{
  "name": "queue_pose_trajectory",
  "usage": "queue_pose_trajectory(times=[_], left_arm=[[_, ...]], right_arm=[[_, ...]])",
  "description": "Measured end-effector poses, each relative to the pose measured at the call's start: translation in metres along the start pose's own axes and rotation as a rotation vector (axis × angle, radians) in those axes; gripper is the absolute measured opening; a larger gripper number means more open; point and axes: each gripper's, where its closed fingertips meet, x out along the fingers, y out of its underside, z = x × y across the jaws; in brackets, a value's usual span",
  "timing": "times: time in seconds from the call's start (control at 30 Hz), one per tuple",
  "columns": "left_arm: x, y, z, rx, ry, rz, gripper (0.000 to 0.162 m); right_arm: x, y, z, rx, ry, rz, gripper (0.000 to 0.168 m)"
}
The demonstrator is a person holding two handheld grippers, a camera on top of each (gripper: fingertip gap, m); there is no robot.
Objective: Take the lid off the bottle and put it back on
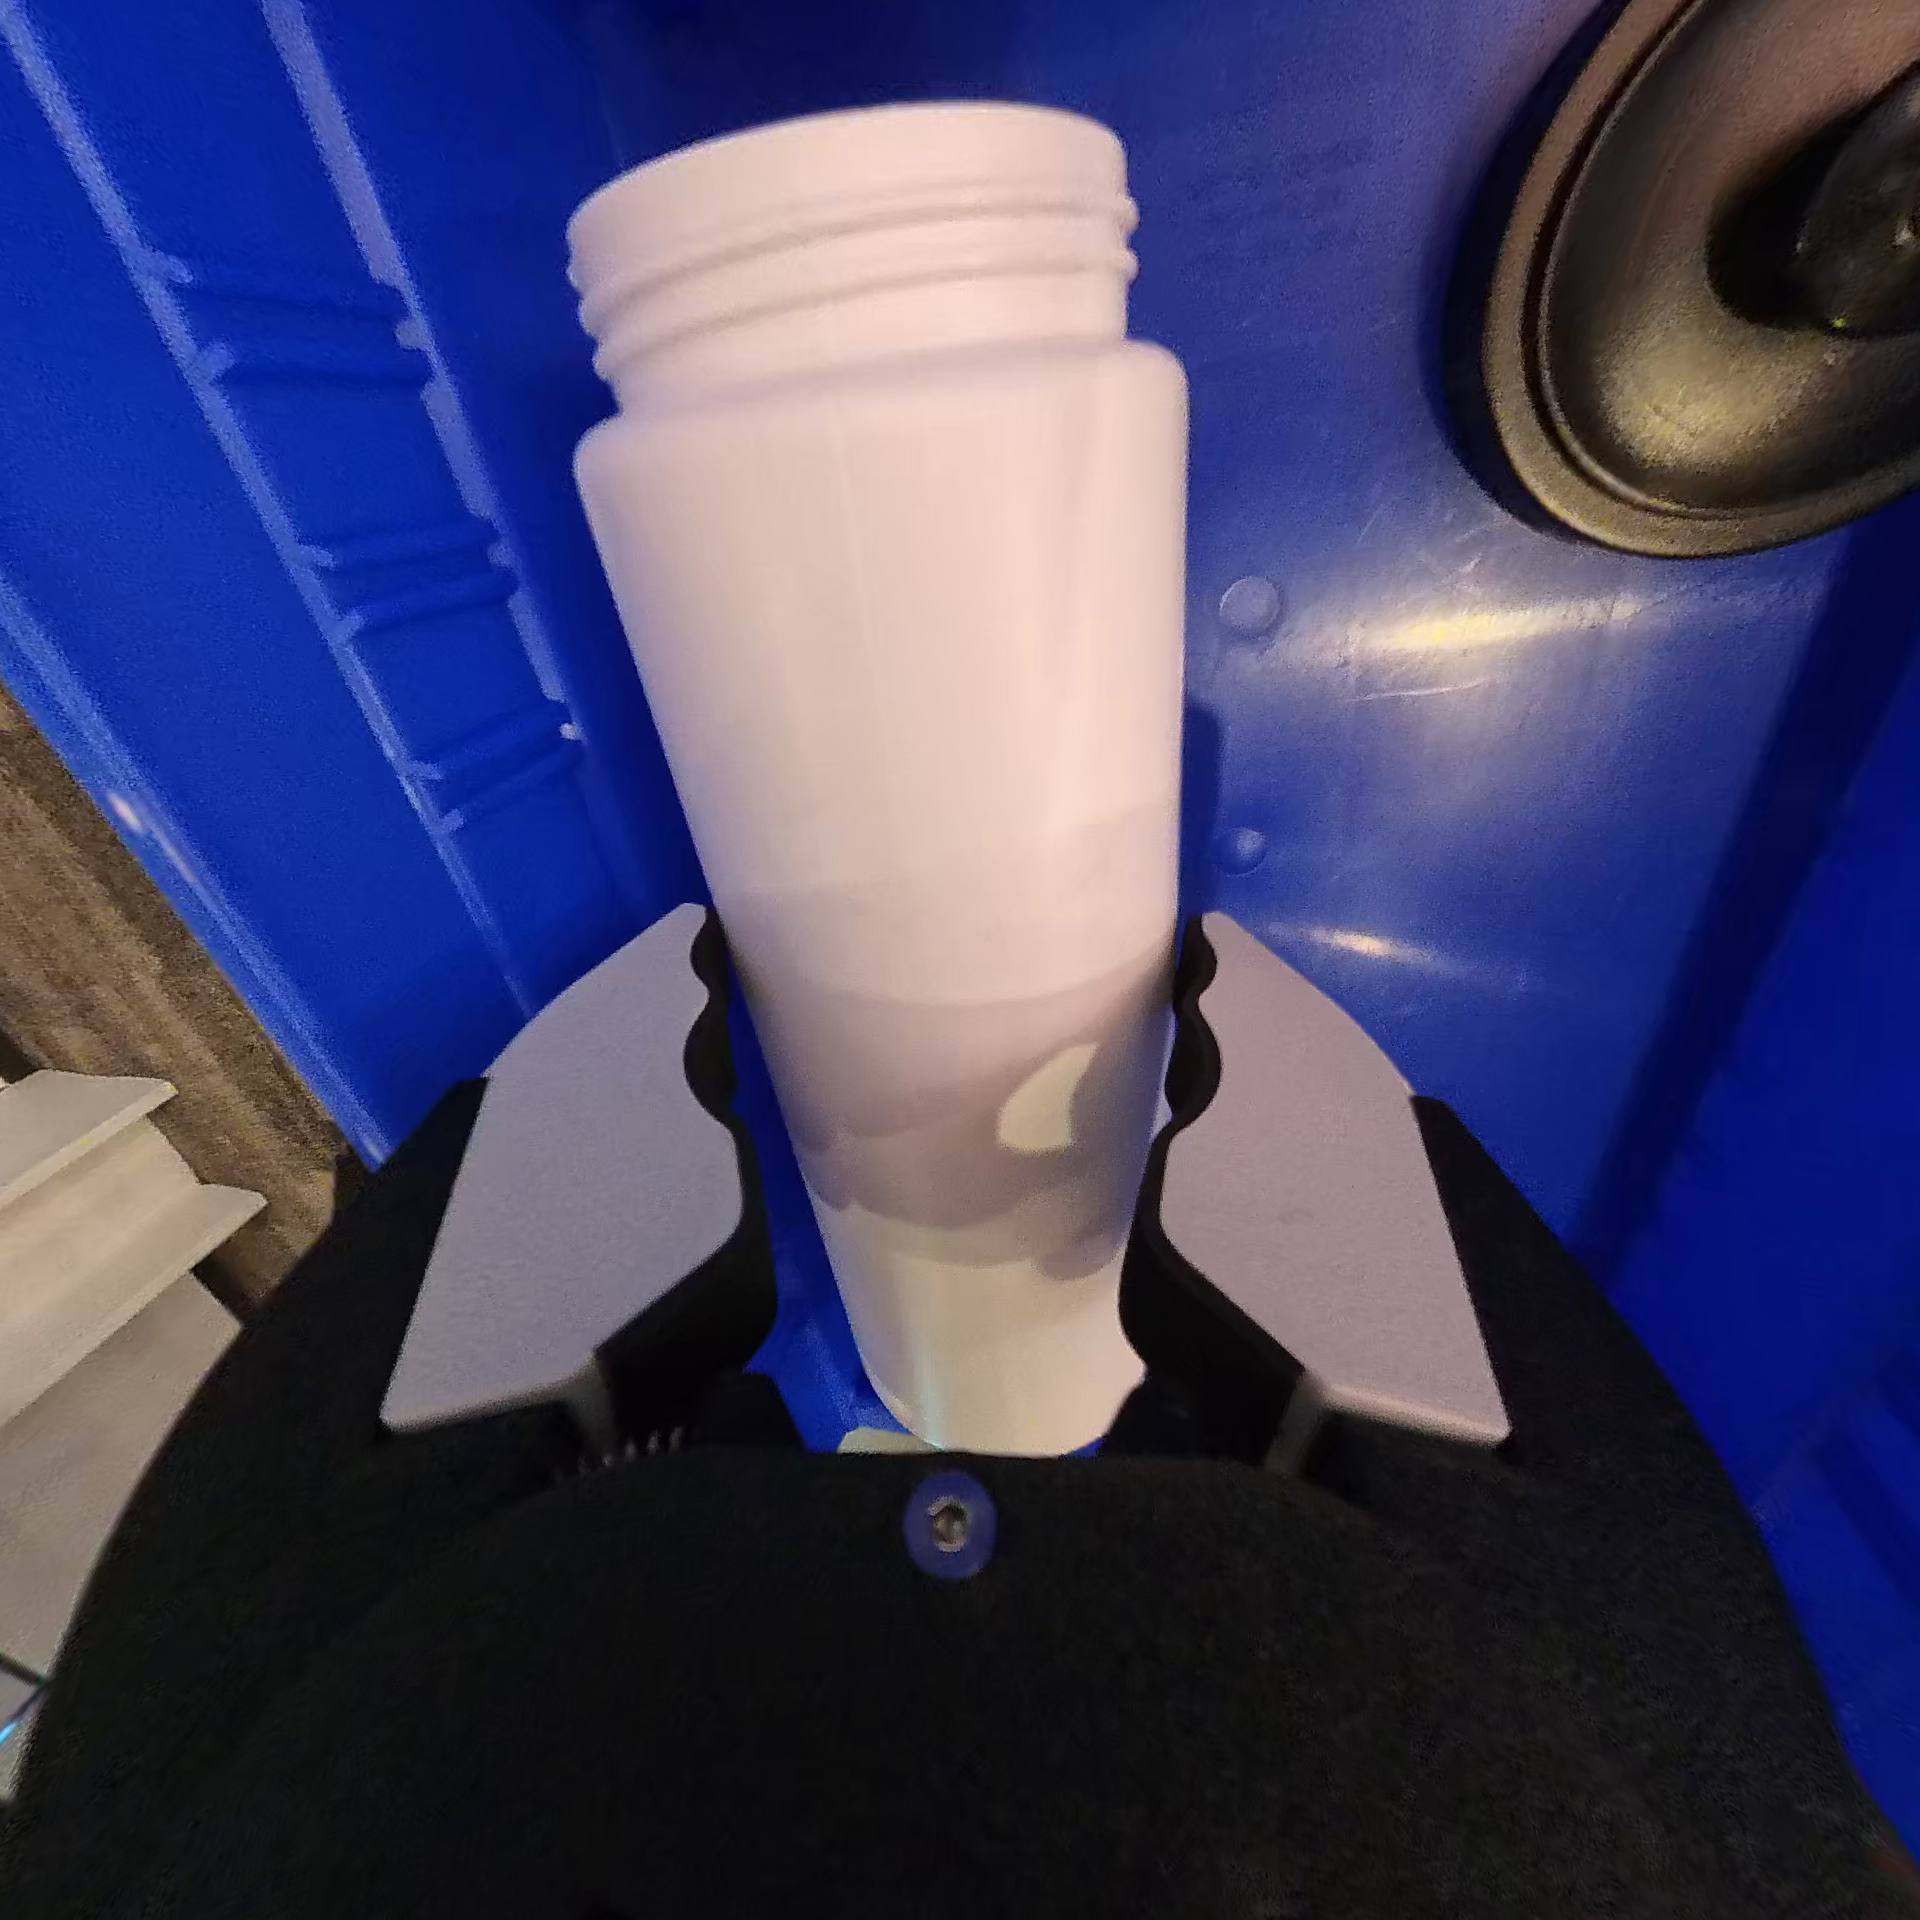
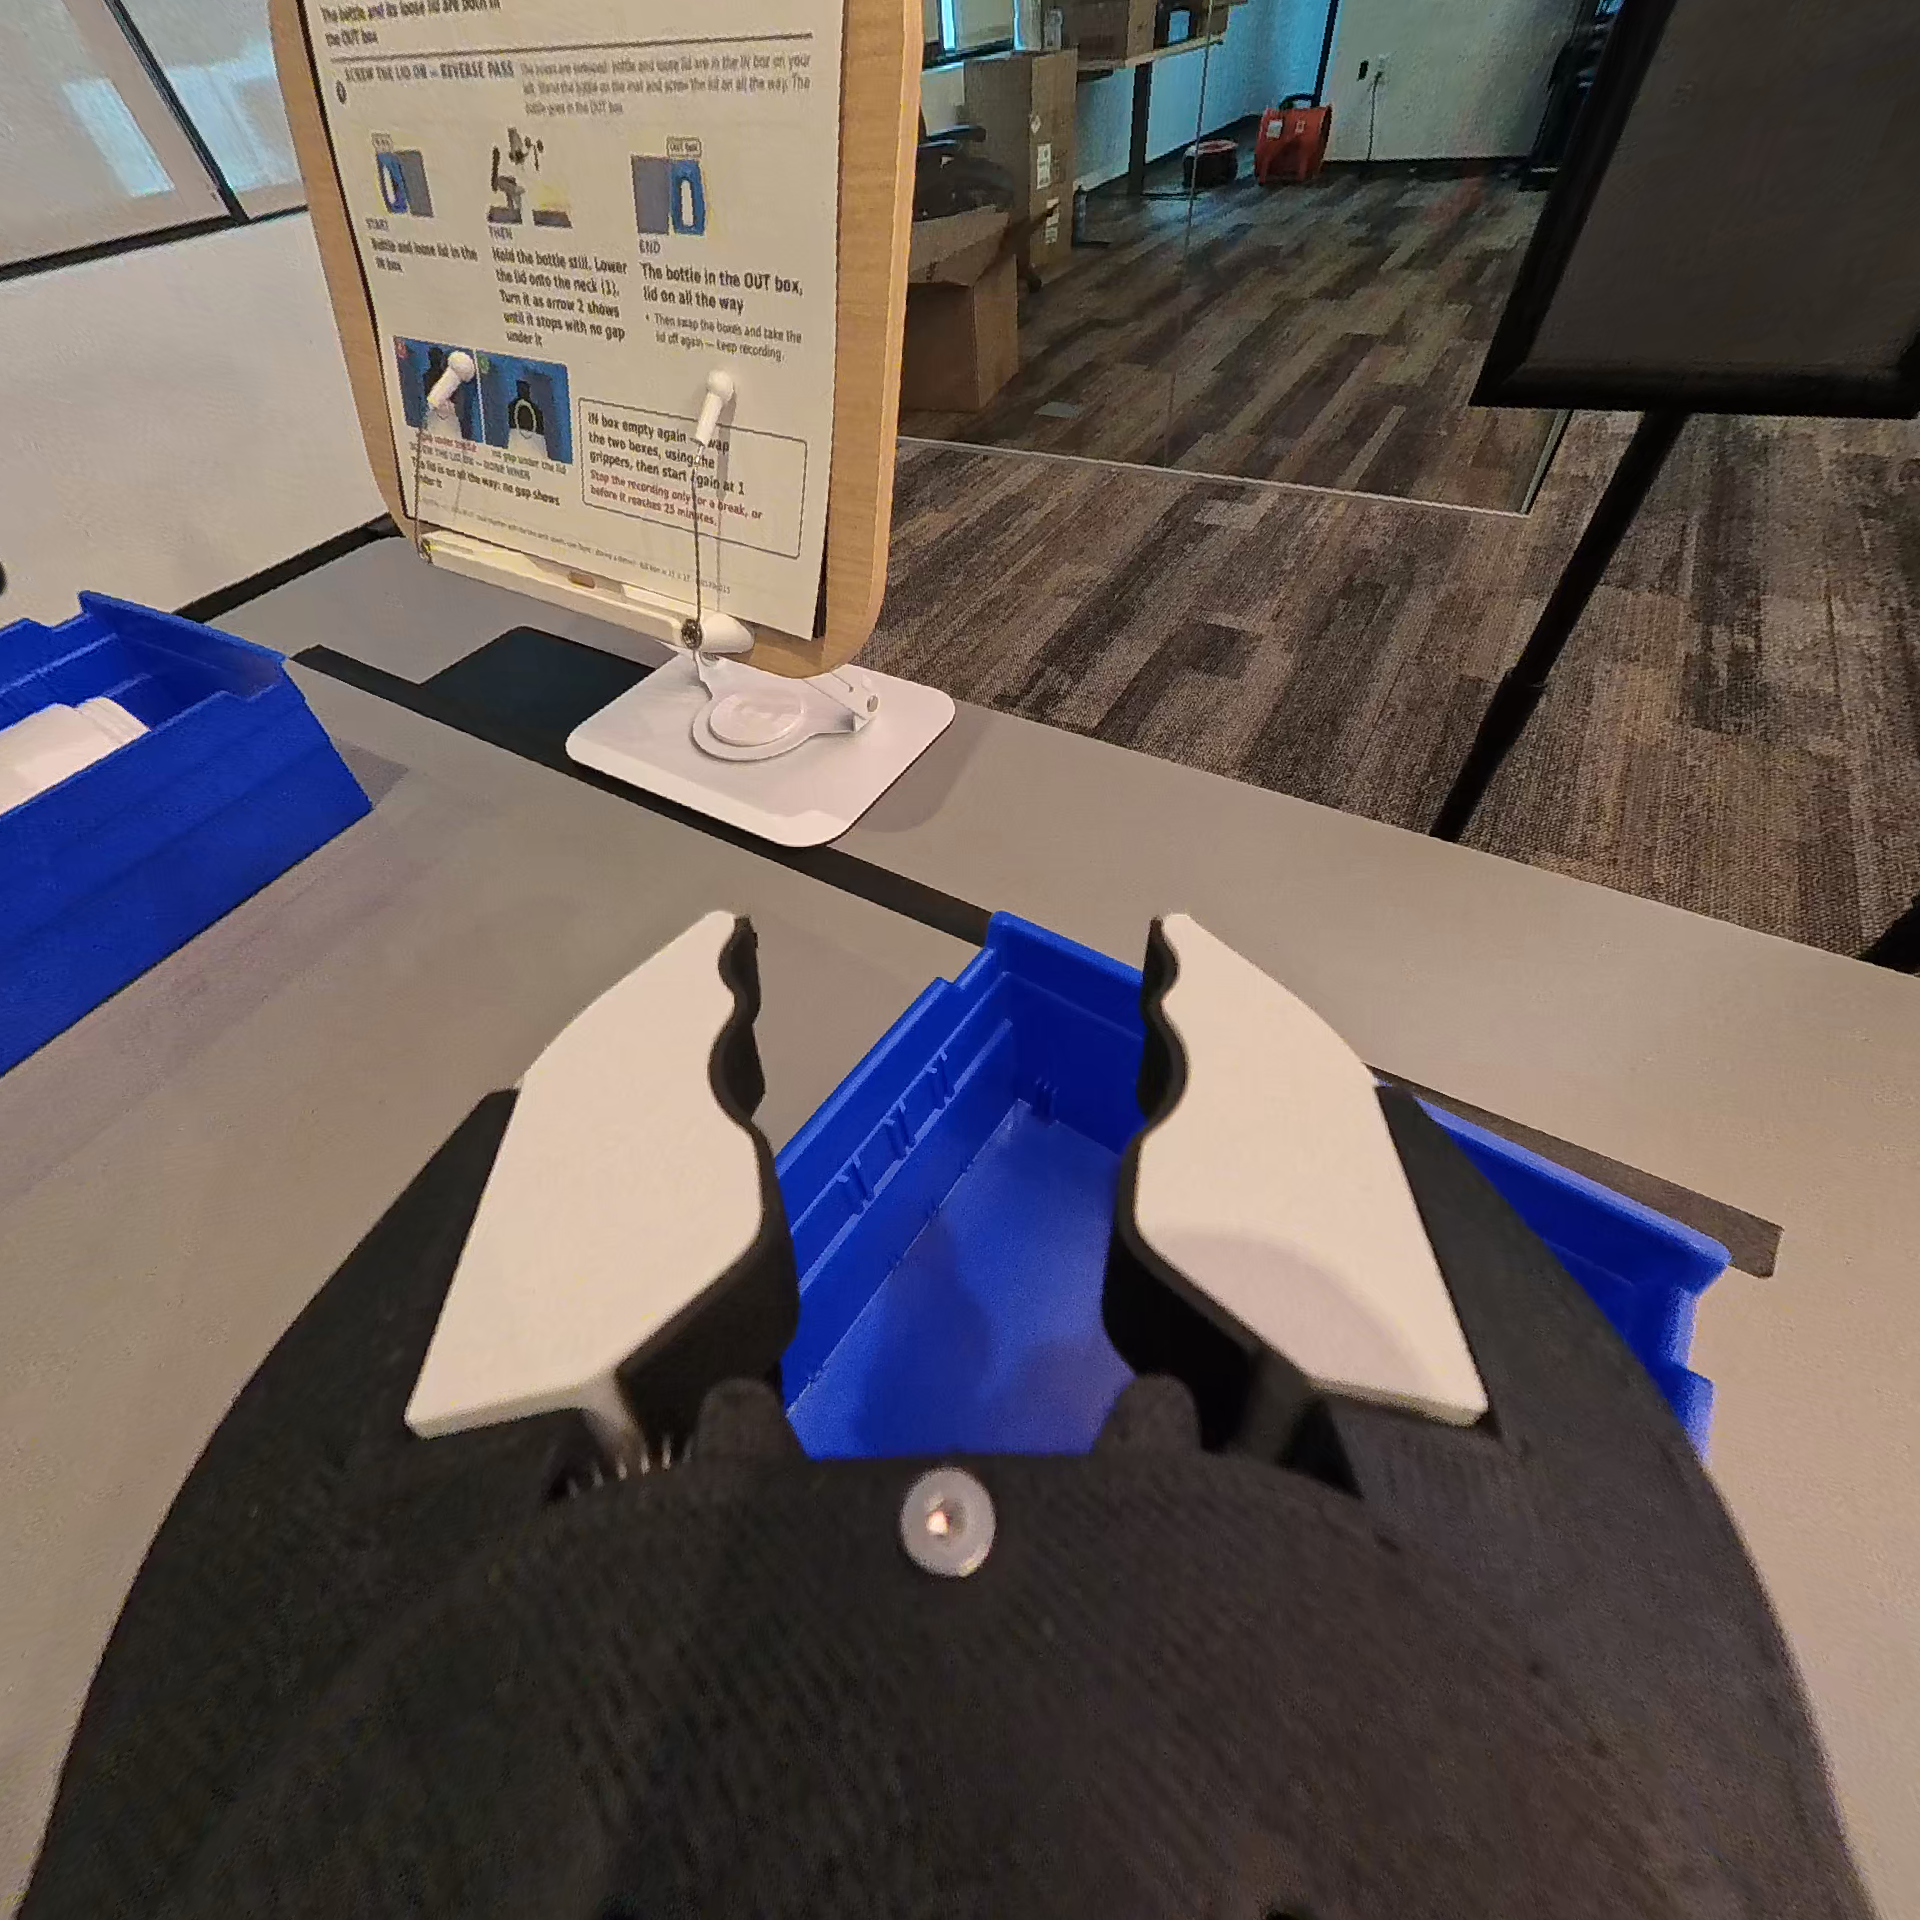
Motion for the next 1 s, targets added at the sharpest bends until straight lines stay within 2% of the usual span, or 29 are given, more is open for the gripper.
queue_pose_trajectory(times=[0.3,0.57,0.8,1.0], left_arm=[[-0.009,0.000,0.000,0.055,-0.009,-0.005,0.082],[-0.043,-0.010,0.004,0.076,-0.007,-0.105,0.081],[-0.099,-0.026,0.006,0.079,-0.002,-0.260,0.081],[-0.176,-0.043,-0.018,0.116,0.061,-0.484,0.081]], right_arm=[[0.005,0.005,0.001,-0.010,-0.005,0.023,0.072],[0.007,0.007,0.003,-0.019,-0.009,0.039,0.072],[0.009,0.009,0.004,-0.026,-0.014,0.050,0.072],[0.009,0.008,0.005,-0.032,-0.013,0.050,0.072]])
